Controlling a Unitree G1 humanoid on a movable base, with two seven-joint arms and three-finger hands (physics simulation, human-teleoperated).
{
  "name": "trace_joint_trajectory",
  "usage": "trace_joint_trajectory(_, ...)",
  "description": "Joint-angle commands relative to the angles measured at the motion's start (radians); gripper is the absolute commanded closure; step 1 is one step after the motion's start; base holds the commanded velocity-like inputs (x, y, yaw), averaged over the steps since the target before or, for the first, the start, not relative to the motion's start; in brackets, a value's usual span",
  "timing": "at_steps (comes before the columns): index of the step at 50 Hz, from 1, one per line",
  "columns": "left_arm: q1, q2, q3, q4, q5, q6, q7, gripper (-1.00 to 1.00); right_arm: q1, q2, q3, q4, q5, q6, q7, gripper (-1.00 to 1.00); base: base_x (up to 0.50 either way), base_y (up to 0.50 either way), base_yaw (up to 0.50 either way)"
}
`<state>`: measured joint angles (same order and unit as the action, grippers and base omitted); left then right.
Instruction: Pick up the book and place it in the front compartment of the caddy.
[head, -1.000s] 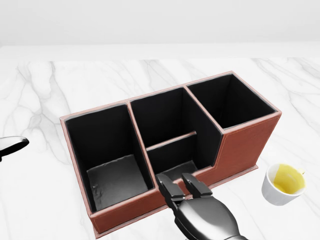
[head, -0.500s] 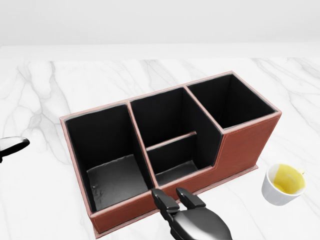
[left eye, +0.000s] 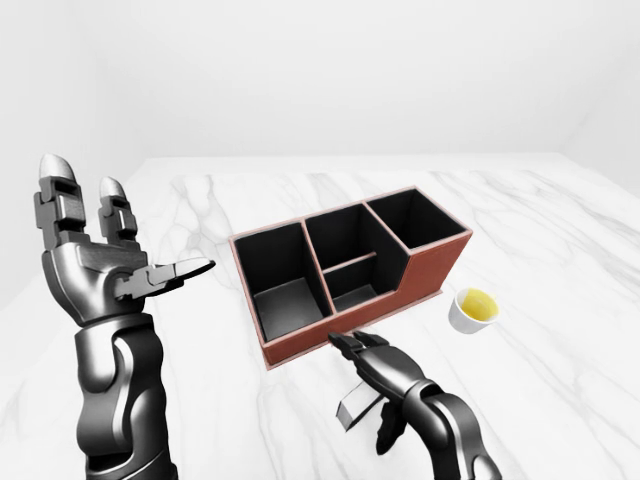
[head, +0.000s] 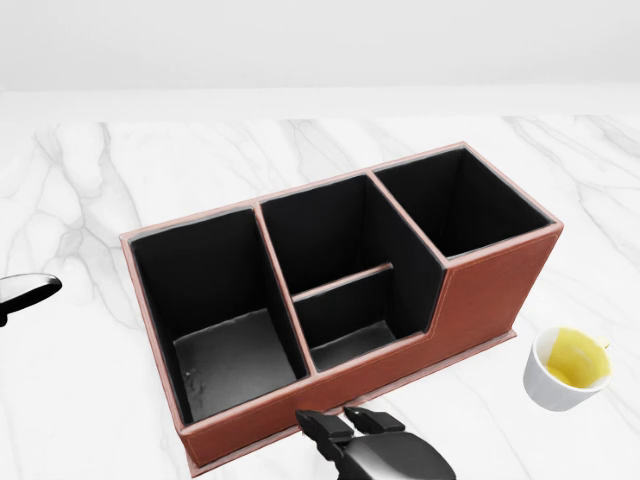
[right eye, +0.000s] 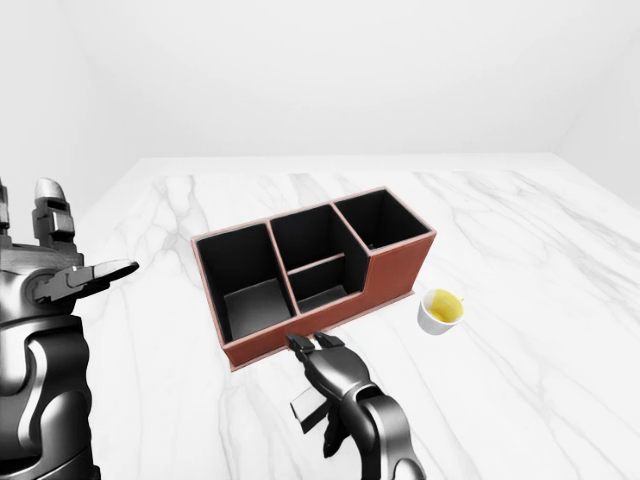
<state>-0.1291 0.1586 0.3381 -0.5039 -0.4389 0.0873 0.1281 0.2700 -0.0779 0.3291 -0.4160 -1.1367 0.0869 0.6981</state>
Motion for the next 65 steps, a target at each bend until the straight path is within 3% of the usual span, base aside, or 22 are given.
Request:
trace_joint_trajectory(1,-0.011,-0.009,-0.035,0.087,0.040,0.000,0.016,-1.00,0.006,-0.014,0.032,0.092,-0.003,0.000,0.000,-0.21,0.00,0.00,0.00)
trace_joint_trajectory(2,-0.011,-0.010,-0.036,0.088,0.042,0.000,0.016,-1.00,0.008,-0.016,0.036,0.088,-0.005,0.000,0.000,0.45,0.00,0.00,0.00)
trace_joint_trajectory(4,-0.010,-0.011,-0.038,0.090,0.044,0.000,0.014,-1.00,0.012,-0.017,0.041,0.085,-0.004,0.000,0.000,1.00,0.00,0.00,0.00)
trace_joint_trajectory(27,-0.002,-0.016,-0.042,0.082,0.051,0.000,0.012,-1.00,-0.005,-0.020,0.064,0.030,-0.047,0.000,0.000,1.00,0.00,0.00,0.00)
trace_joint_trajectory(36,-0.004,-0.015,-0.039,0.080,0.047,0.000,0.013,-1.00,-0.045,0.015,0.064,-0.128,-0.236,0.000,0.000,1.00,0.00,0.00,0.00)
trace_joint_trajectory(44,-0.004,-0.014,-0.037,0.077,0.044,0.000,0.014,-1.00,-0.104,0.105,0.036,-0.256,-0.455,0.000,0.000,1.00,0.00,0.00,0.00)
trace_joint_trajectory(59,-0.005,-0.012,-0.034,0.070,0.040,0.000,0.017,-1.00,-0.199,0.241,0.062,-0.369,-0.690,0.000,0.000,1.00,0.00,0.00,0.00)
trace_joint_trajectory(62,-0.004,-0.013,-0.036,0.071,0.043,0.000,0.016,-1.00,-0.199,0.283,0.057,-0.383,-0.720,0.000,0.000,1.00,0.00,0.00,0.00)
trace_joint_trajectory(65,-0.006,-0.013,-0.036,0.079,0.045,0.000,0.014,-1.00,-0.193,0.377,0.053,-0.406,-0.769,0.000,0.000,1.00,0.00,0.00,0.00)
